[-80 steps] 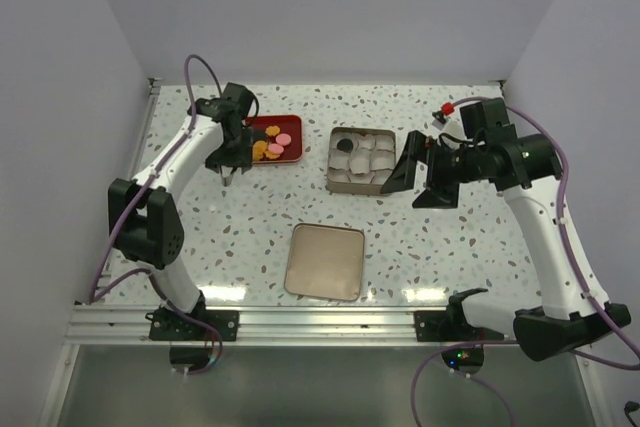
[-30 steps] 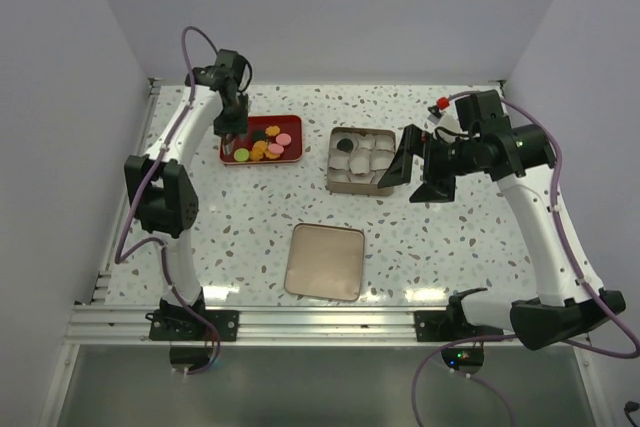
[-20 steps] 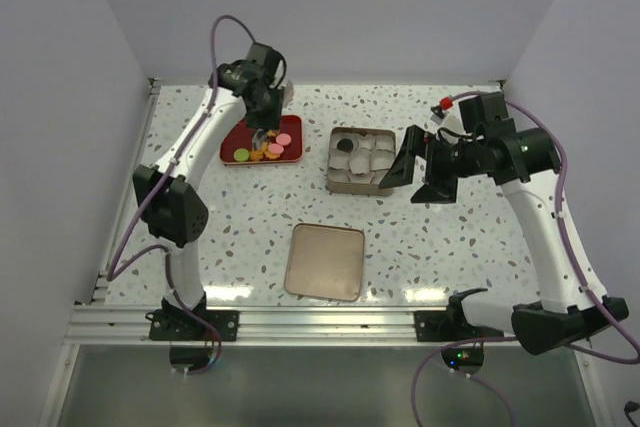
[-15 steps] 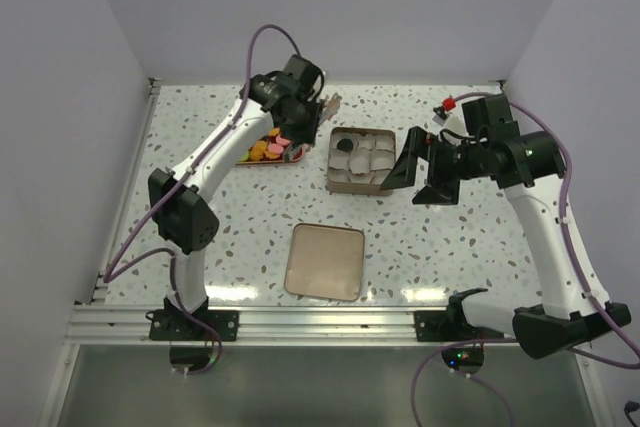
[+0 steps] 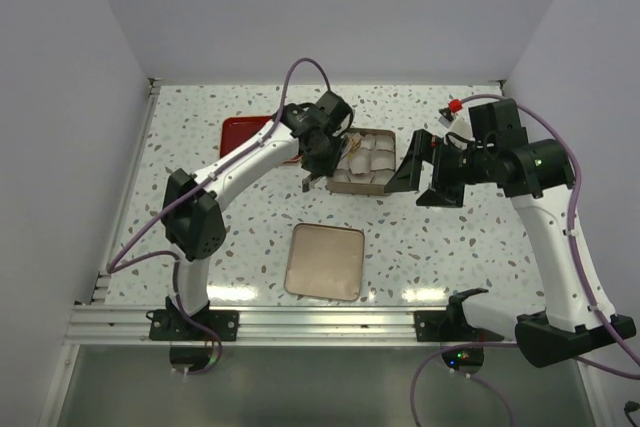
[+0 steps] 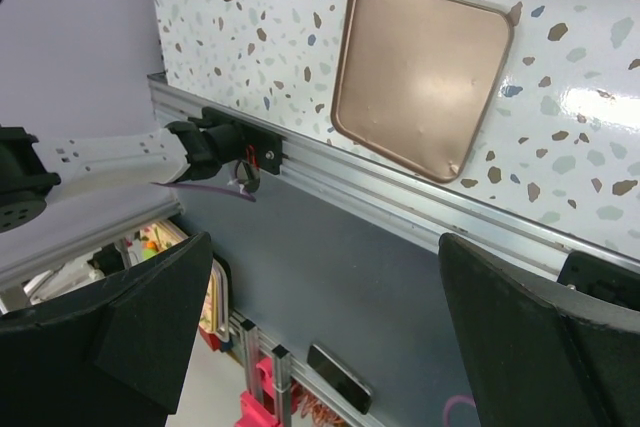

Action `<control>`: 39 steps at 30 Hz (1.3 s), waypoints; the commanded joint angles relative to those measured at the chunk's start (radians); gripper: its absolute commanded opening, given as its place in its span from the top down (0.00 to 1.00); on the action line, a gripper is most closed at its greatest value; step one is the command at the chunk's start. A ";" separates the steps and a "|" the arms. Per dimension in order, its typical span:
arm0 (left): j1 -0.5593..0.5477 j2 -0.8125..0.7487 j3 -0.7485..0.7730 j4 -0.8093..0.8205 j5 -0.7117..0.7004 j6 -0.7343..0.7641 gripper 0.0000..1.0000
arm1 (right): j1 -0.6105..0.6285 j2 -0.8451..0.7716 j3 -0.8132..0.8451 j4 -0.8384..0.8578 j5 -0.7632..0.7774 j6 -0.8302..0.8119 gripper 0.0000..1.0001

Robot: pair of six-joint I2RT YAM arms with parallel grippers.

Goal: Pack the cookies

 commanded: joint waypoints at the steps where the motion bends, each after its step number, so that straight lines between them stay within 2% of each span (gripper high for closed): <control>1: -0.013 -0.048 -0.045 0.043 -0.057 -0.017 0.78 | -0.006 -0.017 0.002 -0.022 0.010 -0.010 0.01; 7: -0.019 -0.061 -0.126 0.049 -0.098 -0.023 0.78 | -0.006 -0.018 -0.017 -0.010 0.004 -0.007 0.01; 12: -0.024 -0.050 -0.132 0.055 -0.121 -0.043 0.78 | -0.006 -0.018 -0.018 -0.011 0.005 -0.008 0.01; 30: -0.029 -0.010 -0.079 0.023 -0.172 -0.056 0.50 | -0.004 -0.012 -0.035 -0.016 0.004 -0.022 0.01; 39: -0.029 -0.006 -0.033 -0.005 -0.178 -0.060 0.50 | -0.004 -0.009 -0.041 -0.013 0.002 -0.028 0.01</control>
